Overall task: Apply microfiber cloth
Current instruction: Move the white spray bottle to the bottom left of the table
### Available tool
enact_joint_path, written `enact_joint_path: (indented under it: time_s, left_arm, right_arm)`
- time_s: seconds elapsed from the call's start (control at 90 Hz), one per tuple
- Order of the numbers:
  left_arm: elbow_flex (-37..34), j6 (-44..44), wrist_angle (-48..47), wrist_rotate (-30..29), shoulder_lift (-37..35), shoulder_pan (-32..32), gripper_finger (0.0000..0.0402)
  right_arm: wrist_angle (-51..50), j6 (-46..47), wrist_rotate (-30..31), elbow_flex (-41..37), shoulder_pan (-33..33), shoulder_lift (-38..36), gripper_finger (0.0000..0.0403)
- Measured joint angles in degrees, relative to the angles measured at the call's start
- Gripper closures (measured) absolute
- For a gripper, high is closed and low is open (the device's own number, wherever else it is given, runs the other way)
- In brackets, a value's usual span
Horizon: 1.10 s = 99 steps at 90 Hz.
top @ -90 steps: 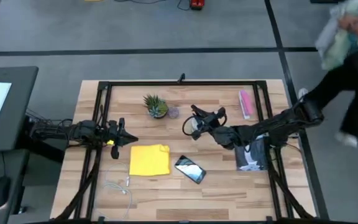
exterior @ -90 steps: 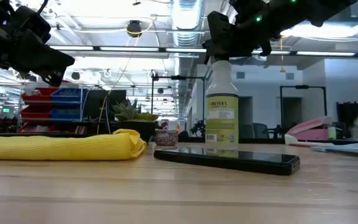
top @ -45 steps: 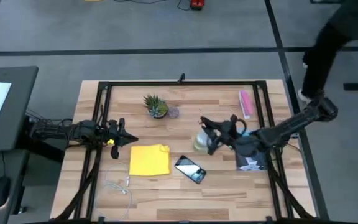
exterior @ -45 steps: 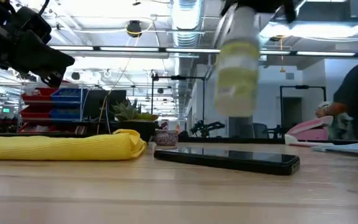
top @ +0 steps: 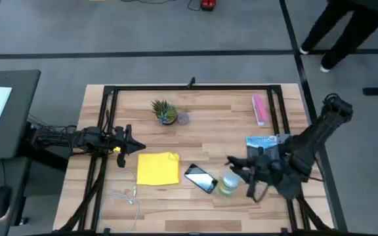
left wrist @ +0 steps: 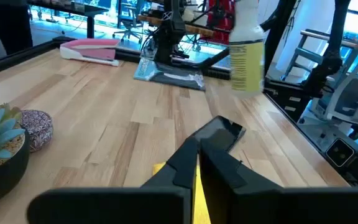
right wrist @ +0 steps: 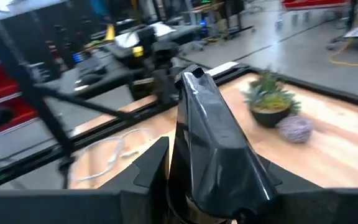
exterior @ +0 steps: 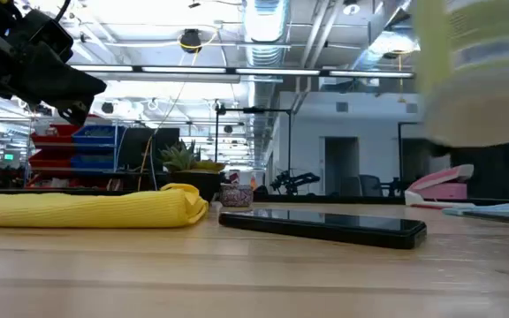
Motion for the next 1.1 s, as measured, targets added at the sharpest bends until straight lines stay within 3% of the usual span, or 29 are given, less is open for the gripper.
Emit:
enact_joint_path:
  time_s: [0.2,0.422,0.833,1.1]
  left_arm:
    - [0.00,0.00,0.00,0.00,-0.01,0.02,0.0402]
    - [0.00,0.00,0.00,0.00,-0.02,0.00,0.0402]
    - [0.00,0.02,0.02,-0.02,-0.02,0.01,0.0402]
    - [0.00,0.02,0.00,-0.02,-0.02,0.00,0.0402]
  right_arm:
    - [-4.09,5.15,3.66,0.02,4.90,3.42,0.0291]
    - [-2.95,6.56,6.30,0.01,5.57,9.54,0.0291]
    - [-2.36,-9.65,4.68,4.91,4.55,12.11,0.0291]
    - [-4.61,-9.27,1.01,5.09,6.04,14.68,0.0291]
